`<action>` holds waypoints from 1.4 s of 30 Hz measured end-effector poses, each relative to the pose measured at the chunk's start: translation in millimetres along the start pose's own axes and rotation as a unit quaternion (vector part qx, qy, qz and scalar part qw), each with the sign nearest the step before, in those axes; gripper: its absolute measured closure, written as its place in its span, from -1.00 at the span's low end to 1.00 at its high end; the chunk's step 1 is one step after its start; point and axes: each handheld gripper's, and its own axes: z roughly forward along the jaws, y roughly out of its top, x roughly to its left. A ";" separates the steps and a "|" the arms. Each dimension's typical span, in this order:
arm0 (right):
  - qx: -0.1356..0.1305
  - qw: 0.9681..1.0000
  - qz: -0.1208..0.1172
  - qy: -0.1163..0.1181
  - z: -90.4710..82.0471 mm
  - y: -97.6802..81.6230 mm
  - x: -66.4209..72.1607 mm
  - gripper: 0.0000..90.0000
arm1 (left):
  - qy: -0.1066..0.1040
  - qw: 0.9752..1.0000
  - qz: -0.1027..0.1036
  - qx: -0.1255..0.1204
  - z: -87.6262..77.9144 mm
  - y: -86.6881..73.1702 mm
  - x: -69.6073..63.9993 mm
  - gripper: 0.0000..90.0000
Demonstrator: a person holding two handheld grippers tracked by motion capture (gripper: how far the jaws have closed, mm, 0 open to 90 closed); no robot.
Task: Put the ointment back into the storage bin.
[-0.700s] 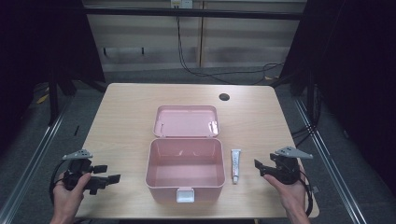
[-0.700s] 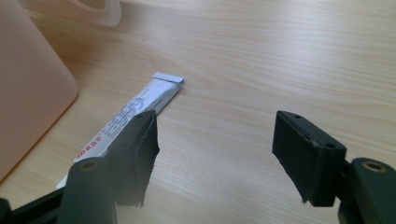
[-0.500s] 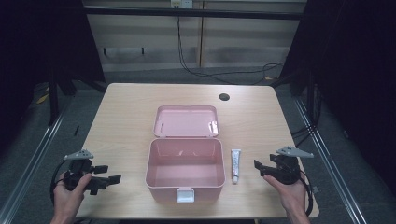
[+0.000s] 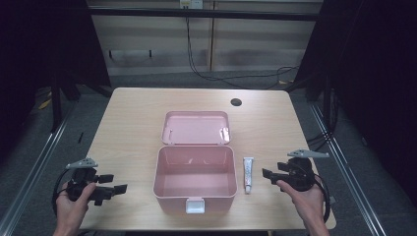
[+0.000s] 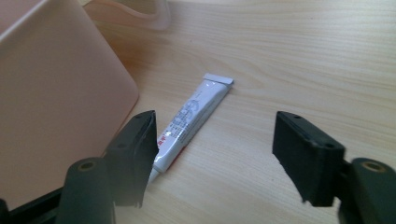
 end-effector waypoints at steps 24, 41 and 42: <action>0.172 0.985 0.015 0.005 20.2 40.8 11.9 -0.01 | 0.003 1.000 -0.001 0.003 0.4 0.2 0.5 -0.58; 0.268 0.963 0.037 0.013 44.9 61.2 23.5 0.16 | 0.004 1.000 -0.003 0.002 -1.7 -0.4 1.1 -0.58; 0.270 0.962 0.039 0.021 46.7 61.2 23.9 0.16 | 0.005 1.000 -0.007 0.000 -1.7 -0.5 0.8 -0.58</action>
